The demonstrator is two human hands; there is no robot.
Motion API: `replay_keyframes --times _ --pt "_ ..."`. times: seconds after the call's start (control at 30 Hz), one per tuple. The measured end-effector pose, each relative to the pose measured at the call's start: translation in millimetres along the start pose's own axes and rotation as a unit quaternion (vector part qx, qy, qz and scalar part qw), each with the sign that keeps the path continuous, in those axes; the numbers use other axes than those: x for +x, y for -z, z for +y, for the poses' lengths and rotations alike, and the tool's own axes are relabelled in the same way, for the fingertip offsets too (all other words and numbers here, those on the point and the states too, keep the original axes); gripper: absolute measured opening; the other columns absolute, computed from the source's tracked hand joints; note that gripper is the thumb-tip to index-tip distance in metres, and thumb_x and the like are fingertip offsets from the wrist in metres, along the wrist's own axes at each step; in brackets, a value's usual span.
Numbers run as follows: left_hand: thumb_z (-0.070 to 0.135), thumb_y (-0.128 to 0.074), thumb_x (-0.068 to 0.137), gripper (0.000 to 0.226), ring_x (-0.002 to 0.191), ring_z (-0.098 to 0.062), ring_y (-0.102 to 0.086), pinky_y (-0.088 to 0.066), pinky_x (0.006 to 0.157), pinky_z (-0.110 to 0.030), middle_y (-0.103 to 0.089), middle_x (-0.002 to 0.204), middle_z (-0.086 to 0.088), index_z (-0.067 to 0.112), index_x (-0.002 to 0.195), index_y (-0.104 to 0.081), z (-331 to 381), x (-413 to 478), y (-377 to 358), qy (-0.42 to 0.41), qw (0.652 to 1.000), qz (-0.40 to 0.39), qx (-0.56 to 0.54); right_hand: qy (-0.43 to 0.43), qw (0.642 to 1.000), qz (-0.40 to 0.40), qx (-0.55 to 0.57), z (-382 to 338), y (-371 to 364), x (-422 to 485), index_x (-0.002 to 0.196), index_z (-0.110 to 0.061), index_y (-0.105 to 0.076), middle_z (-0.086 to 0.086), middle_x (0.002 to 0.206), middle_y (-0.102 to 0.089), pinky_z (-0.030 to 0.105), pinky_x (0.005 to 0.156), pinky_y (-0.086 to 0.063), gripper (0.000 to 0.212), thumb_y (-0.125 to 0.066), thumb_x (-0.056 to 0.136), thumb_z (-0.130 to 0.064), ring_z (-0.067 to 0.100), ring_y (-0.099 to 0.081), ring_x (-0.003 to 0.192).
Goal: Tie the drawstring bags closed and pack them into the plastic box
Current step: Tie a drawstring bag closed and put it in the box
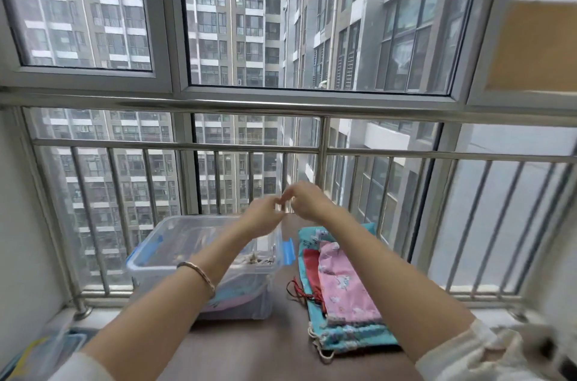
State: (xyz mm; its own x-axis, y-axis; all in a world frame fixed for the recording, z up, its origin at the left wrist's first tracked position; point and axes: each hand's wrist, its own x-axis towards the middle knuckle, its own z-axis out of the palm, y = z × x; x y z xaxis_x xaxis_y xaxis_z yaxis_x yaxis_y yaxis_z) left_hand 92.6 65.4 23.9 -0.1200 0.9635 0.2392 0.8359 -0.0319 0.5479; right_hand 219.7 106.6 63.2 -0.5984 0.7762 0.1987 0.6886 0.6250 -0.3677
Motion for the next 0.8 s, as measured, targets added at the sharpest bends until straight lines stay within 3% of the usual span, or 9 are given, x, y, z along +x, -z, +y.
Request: replay_keyframes --times 0.07,0.13,0.27,0.4,0.43,0.53,0.63,0.7,0.8 --pt "0.018 -0.051 0.094 0.035 0.092 -0.018 -0.064 -0.056 0.071 -0.028 -0.064 0.119 -0.008 0.01 0.128 -0.057 34.1 4.3 -18.1 -0.027 0.999 -0.002 -0.019 -0.035 0.999 0.03 0.005 31.3 16.2 -16.5 0.108 -0.016 -0.071 0.003 0.12 -0.067 0.038 0.102 -0.046 0.034 -0.048 0.09 0.002 0.02 -0.061 0.111" --pt "0.017 -0.052 0.092 0.033 0.089 -0.021 -0.065 -0.058 0.077 -0.037 -0.066 0.114 -0.01 0.007 0.122 -0.062 60.5 3.2 -39.8 -0.043 0.999 -0.025 -0.02 -0.067 0.997 0.037 -0.001 62.5 22.1 -35.0 0.103 -0.016 -0.072 0.003 0.117 -0.069 0.04 0.101 -0.047 0.037 -0.046 0.088 0.005 0.02 -0.062 0.108" --pt "0.01 -0.055 0.087 0.031 0.095 -0.024 -0.066 -0.052 0.078 -0.029 -0.07 0.107 -0.009 0.011 0.115 -0.067 92.0 -12.1 -85.6 -0.077 0.994 -0.08 0.012 -0.114 0.993 0.004 -0.024 116.6 13.9 -77.2 0.101 -0.015 -0.075 0.006 0.117 -0.069 0.037 0.094 -0.051 0.041 -0.044 0.085 0.008 0.023 -0.064 0.103" --pt "0.012 -0.058 0.081 0.01 0.081 -0.03 -0.063 -0.054 0.076 -0.038 -0.062 0.076 -0.008 0.006 0.075 -0.061 87.9 -24.2 -126.7 -0.07 0.971 -0.191 0.122 -0.151 0.981 -0.107 -0.05 161.2 -10.1 -117.3 0.103 -0.014 -0.075 0.005 0.111 -0.071 0.028 0.084 -0.051 0.036 -0.05 0.083 0.003 0.02 -0.065 0.099" --pt "0.016 -0.061 0.083 0.02 0.078 -0.028 -0.059 -0.054 0.076 -0.039 -0.057 0.07 -0.006 0.006 0.067 -0.054 84.5 -28.4 -134.4 -0.067 0.959 -0.214 0.173 -0.16 0.976 -0.137 -0.057 167.7 -14.9 -126.1 0.104 -0.012 -0.075 0.005 0.109 -0.072 0.028 0.083 -0.052 0.031 -0.056 0.083 -0.001 0.019 -0.065 0.097" --pt "0.031 -0.069 0.082 0.027 0.089 -0.028 -0.061 -0.05 0.073 -0.034 -0.06 0.084 -0.004 0.006 0.082 -0.057 78.4 -45.9 -149.4 -0.054 0.916 -0.275 0.289 -0.195 0.956 -0.2 -0.086 185.5 -27.6 -147.2 0.096 -0.007 -0.074 0.008 0.097 -0.072 0.03 0.073 -0.053 0.023 -0.075 0.076 -0.017 0.019 -0.064 0.081" --pt "0.024 -0.069 0.083 0.019 0.098 -0.029 -0.064 -0.053 0.083 -0.037 -0.06 0.086 -0.008 0.009 0.083 -0.057 73.9 -52.2 -157.6 -0.055 0.89 -0.317 0.322 -0.22 0.936 -0.236 -0.139 197.9 -41.2 -157.7 0.102 -0.006 -0.069 0.008 0.102 -0.068 0.04 0.085 -0.056 0.038 -0.081 0.069 -0.023 0.025 -0.065 0.094" --pt "0.007 -0.061 0.086 0.007 0.099 -0.031 -0.064 -0.052 0.084 -0.036 -0.065 0.102 -0.016 0.005 0.093 -0.061 69.3 -51.3 -160.5 -0.063 0.892 -0.306 0.326 -0.219 0.94 -0.213 -0.153 202.4 -48.5 -159.7 0.103 -0.006 -0.066 0.01 0.105 -0.066 0.041 0.086 -0.055 0.029 -0.073 0.075 -0.011 0.027 -0.064 0.098" --pt "0.003 -0.053 0.091 0.021 0.073 -0.023 -0.054 -0.05 0.073 -0.033 -0.065 0.107 -0.016 0.007 0.071 -0.049 62.2 -47.1 -158.7 -0.065 0.914 -0.262 0.304 -0.209 0.947 -0.184 -0.159 203.0 -51.8 -158.1 0.09 -0.002 -0.064 0.012 0.092 -0.064 0.038 0.077 -0.053 0.014 -0.052 0.083 0.001 0.027 -0.063 0.087"
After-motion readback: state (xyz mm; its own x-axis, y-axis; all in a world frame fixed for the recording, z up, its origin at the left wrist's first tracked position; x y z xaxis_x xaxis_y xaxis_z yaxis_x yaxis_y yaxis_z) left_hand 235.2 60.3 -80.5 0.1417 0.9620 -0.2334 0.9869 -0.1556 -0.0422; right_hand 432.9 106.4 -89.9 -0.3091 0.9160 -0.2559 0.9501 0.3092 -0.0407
